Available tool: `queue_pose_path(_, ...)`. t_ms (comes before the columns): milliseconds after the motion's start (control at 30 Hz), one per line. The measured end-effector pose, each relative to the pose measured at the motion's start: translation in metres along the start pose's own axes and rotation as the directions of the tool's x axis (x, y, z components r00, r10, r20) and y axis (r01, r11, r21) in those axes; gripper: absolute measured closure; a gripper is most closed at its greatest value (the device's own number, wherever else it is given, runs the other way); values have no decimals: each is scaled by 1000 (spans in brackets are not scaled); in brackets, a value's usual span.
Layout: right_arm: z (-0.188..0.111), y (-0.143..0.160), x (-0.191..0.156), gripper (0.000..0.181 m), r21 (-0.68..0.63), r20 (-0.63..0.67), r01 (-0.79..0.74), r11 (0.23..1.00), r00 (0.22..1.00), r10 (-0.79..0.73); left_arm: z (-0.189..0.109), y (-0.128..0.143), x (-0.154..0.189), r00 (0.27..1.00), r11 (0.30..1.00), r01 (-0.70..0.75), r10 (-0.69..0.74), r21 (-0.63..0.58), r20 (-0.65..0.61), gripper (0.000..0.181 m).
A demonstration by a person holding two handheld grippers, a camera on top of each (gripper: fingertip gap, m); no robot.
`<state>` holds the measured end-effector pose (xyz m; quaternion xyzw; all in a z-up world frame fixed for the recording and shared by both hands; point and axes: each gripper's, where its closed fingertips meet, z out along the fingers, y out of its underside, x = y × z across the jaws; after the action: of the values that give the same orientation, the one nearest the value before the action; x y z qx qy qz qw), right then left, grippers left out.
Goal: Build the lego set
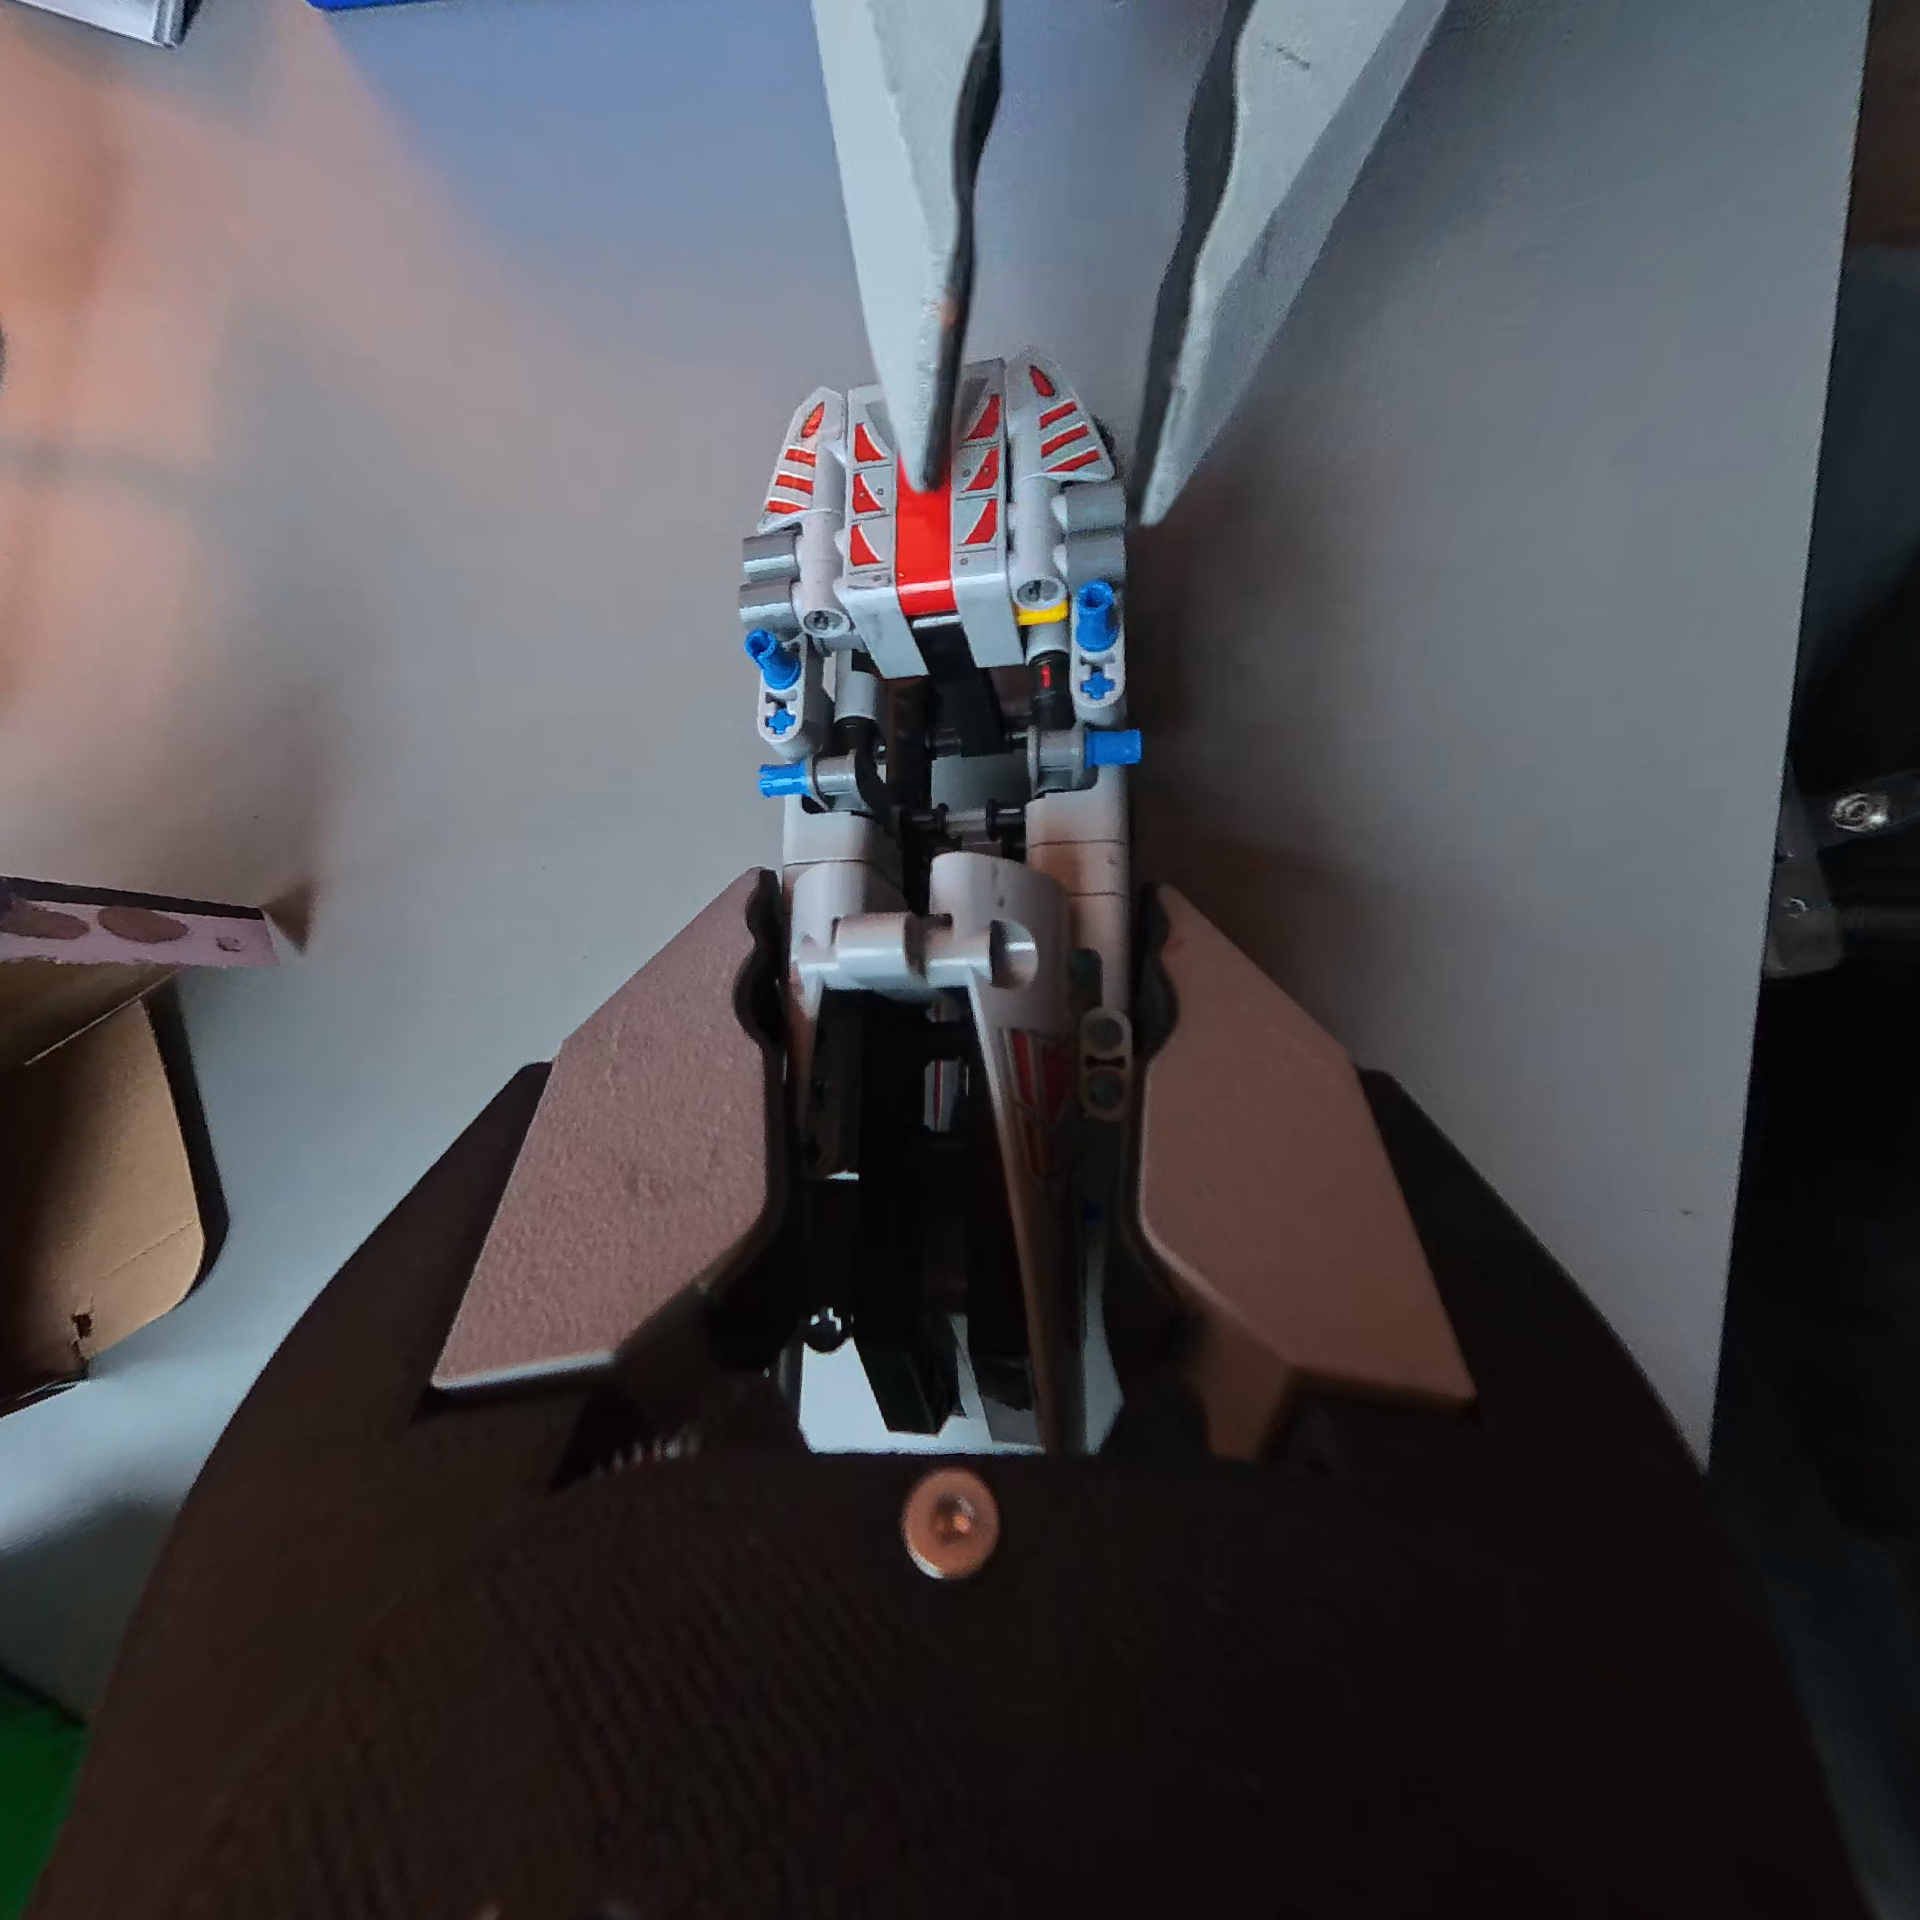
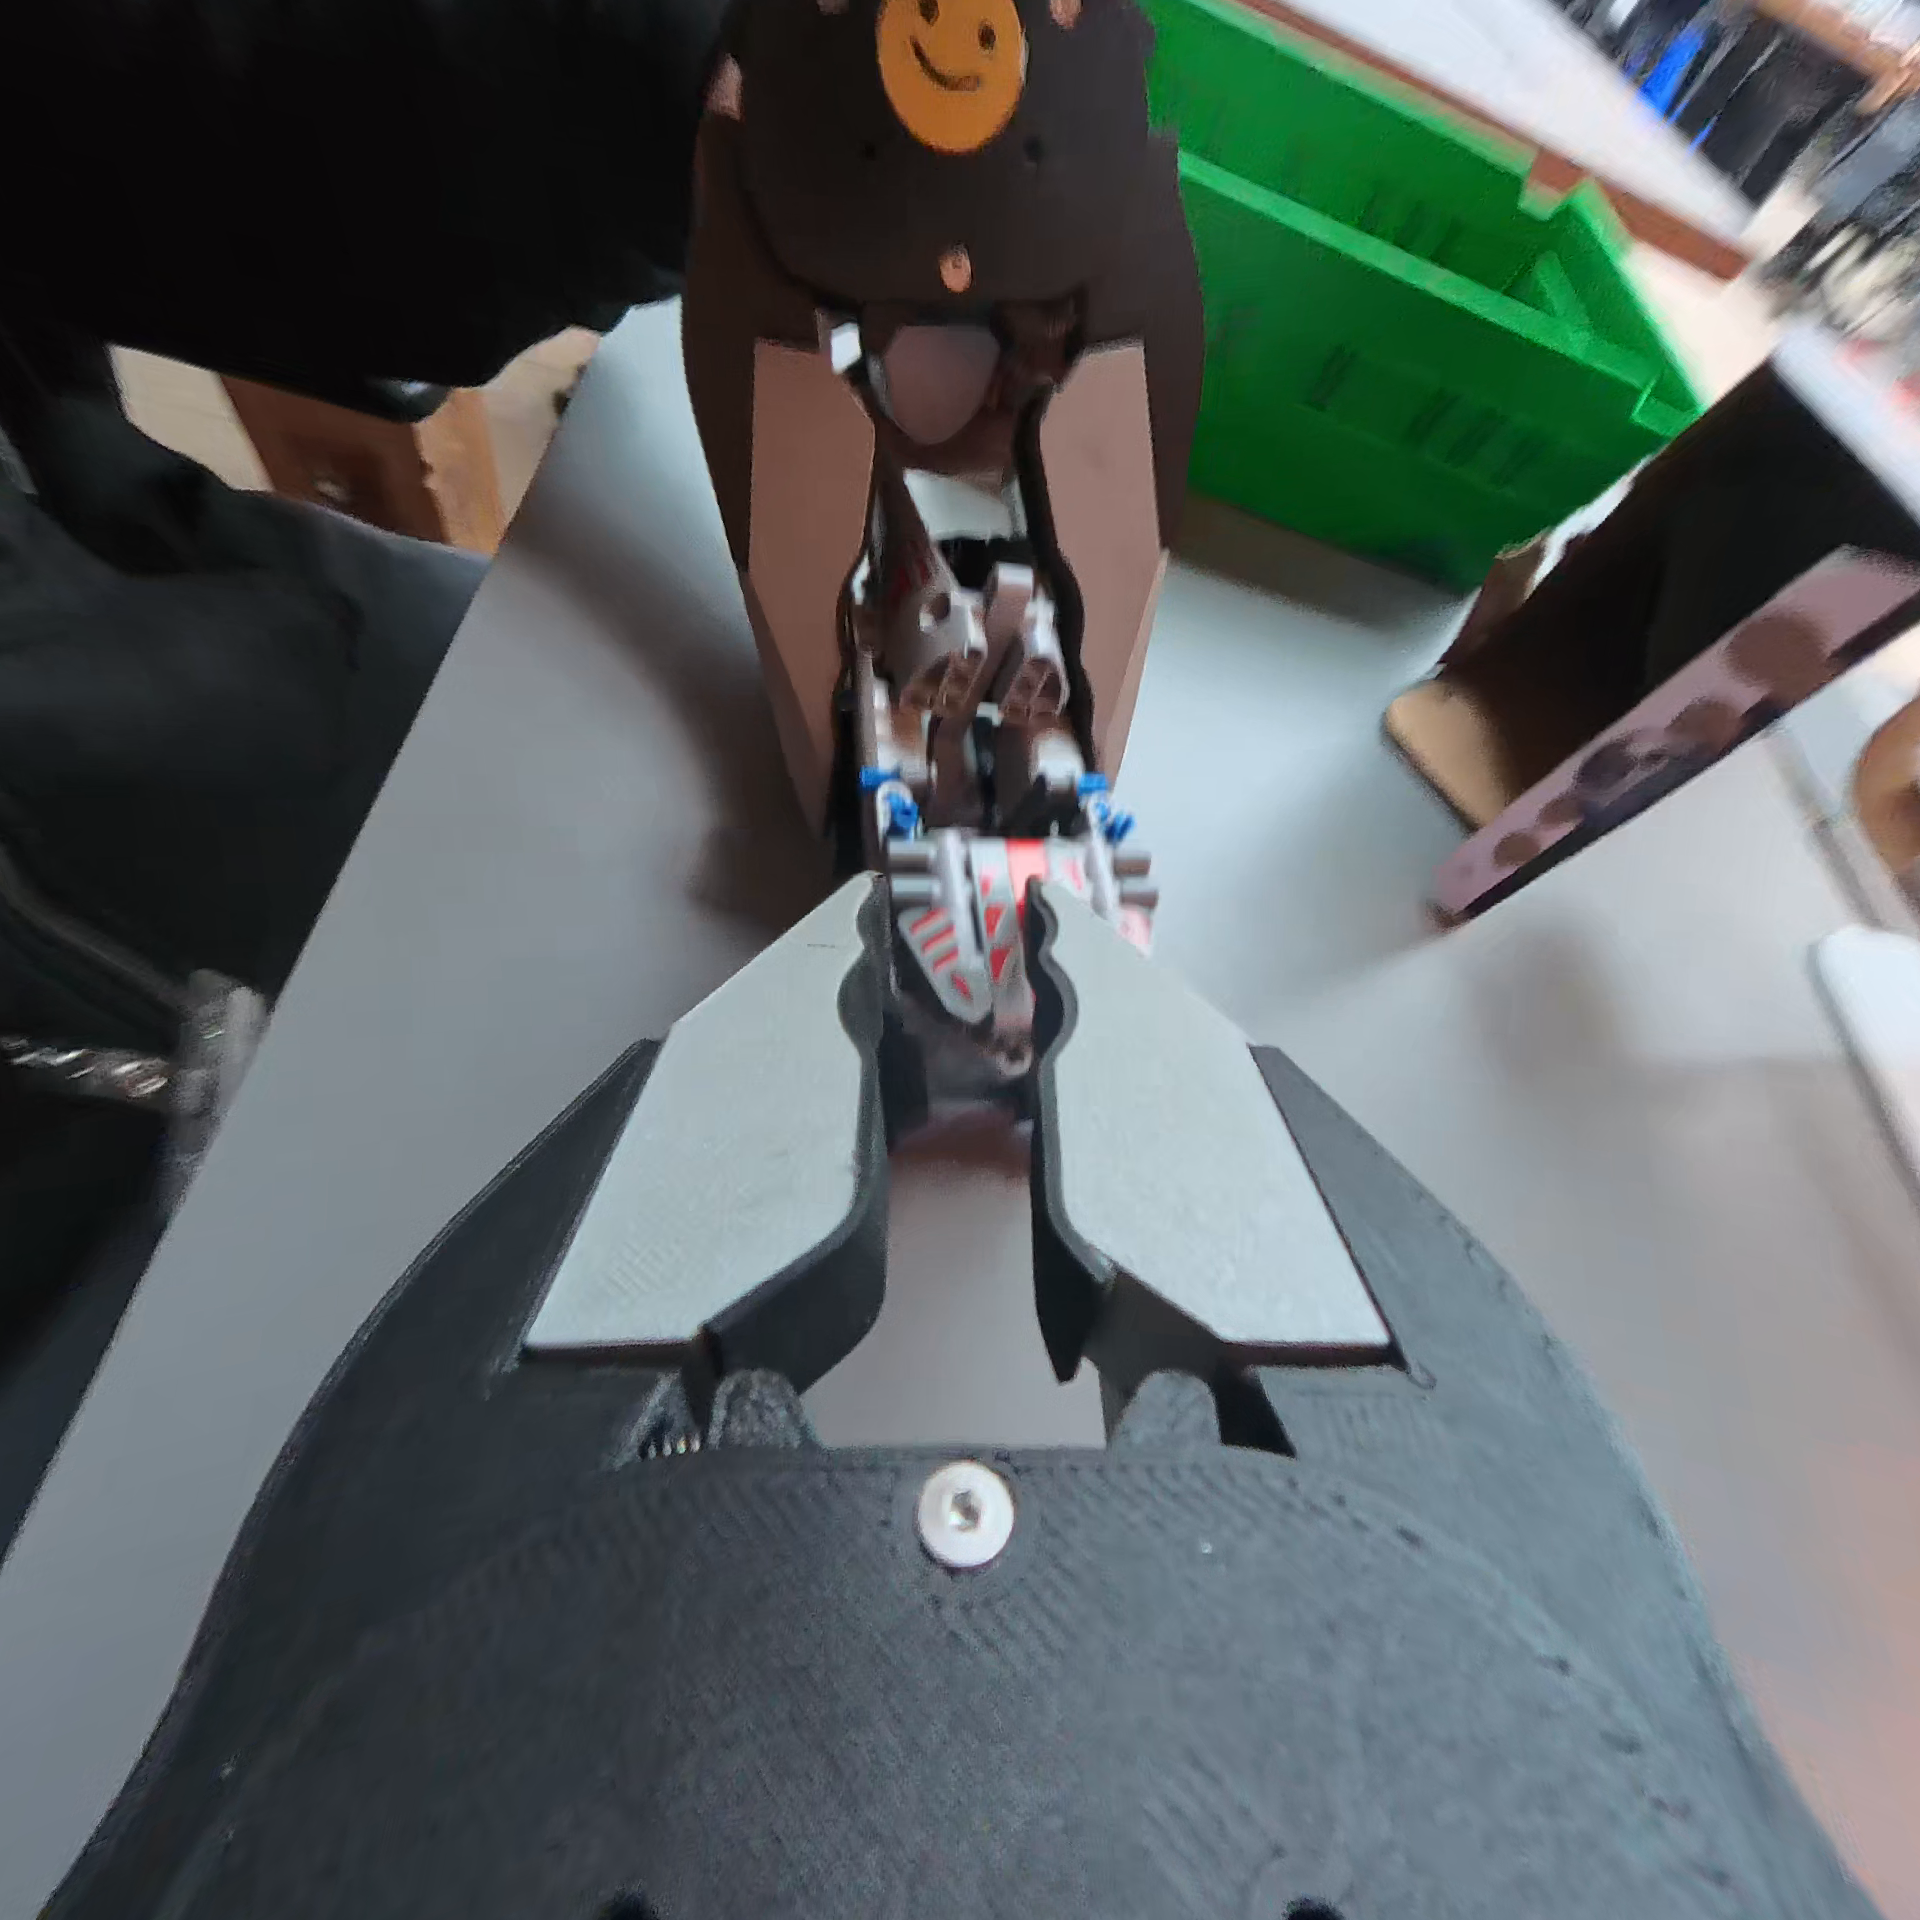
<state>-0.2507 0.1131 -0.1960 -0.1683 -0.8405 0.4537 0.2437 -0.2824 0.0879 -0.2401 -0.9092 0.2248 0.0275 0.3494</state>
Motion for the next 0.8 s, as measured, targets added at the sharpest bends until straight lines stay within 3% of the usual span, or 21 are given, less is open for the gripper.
queue_pose_path(133,-2,4,2,157,-49,-33,40,998,999,-42,0,0,0,1000,1000,2,-2,4,-1,114)
queue_pose_path(267,-3,3,0,167,-72,-46,94,993,994,-97,0,0,-1,1000,1000,11,-11,5,0,114)
queue_pose_path(533,-3,4,2,161,-64,-49,64,996,997,-67,0,0,0,1000,1000,6,-6,7,-1,114)
queue_pose_path(667,-3,7,6,151,-64,-56,20,998,998,-23,0,0,0,1000,1000,3,-3,6,-1,114)
queue_pose_path(800,-3,6,5,154,-64,-50,26,998,998,-29,0,0,0,1000,1000,7,-7,7,-2,114)
